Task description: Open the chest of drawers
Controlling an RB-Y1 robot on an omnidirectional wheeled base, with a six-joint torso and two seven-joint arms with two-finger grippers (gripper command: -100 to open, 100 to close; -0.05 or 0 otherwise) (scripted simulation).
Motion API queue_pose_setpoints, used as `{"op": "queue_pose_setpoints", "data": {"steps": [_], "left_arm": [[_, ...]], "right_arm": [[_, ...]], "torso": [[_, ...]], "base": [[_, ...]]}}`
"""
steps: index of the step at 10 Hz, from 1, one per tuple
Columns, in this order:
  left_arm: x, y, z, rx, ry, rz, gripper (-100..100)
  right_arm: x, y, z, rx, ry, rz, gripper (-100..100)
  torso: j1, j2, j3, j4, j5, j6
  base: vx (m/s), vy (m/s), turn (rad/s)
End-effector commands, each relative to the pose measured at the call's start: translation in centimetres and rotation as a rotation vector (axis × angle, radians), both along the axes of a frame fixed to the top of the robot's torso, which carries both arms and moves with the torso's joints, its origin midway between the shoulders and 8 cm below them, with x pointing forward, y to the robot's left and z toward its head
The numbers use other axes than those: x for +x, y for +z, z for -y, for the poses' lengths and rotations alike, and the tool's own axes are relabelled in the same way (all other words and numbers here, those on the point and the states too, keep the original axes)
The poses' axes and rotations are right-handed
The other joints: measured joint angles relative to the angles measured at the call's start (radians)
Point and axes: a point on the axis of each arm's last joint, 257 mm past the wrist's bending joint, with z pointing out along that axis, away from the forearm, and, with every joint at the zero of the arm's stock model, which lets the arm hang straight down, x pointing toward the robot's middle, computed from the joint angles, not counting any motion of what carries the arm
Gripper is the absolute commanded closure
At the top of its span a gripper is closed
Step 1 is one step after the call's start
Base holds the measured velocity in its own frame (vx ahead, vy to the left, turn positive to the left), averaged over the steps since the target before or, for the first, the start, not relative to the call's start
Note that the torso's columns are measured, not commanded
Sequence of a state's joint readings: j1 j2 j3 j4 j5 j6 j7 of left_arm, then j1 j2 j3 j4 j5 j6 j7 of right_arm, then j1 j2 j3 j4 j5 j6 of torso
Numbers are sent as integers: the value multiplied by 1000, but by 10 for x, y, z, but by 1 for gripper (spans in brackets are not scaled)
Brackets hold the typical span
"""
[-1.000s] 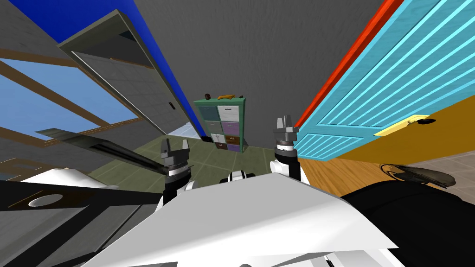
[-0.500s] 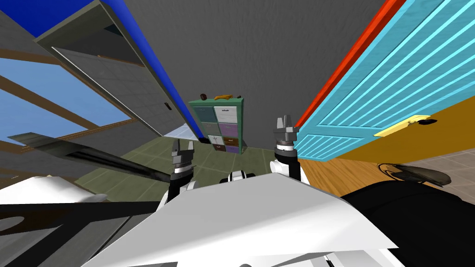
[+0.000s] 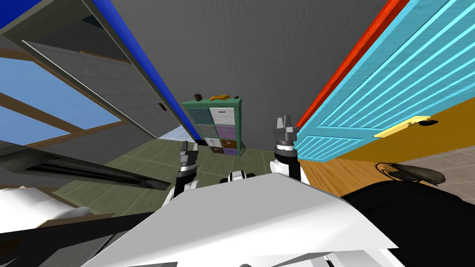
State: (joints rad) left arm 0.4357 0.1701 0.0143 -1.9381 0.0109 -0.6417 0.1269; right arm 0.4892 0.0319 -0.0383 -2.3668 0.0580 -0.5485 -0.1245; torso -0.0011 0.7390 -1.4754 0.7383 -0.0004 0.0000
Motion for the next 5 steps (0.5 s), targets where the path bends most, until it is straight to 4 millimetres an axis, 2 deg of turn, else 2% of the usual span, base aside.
{"op": "queue_pose_setpoints", "data": {"steps": [1, 5], "left_arm": [[9, -21, 0, -1, -5, -41, -100], [21, -49, 3, -11, -8, -95, -100]], "right_arm": [[0, 0, 0, 0, 0, 0, 0], [0, 0, 0, 0, 0, 0, 0]], "torso": [[1, 0, 0, 0, 0, 0], [2, -1, -1, 0, 0, 0]], "base": [[93, -37, -49], [98, -23, -40]]}}
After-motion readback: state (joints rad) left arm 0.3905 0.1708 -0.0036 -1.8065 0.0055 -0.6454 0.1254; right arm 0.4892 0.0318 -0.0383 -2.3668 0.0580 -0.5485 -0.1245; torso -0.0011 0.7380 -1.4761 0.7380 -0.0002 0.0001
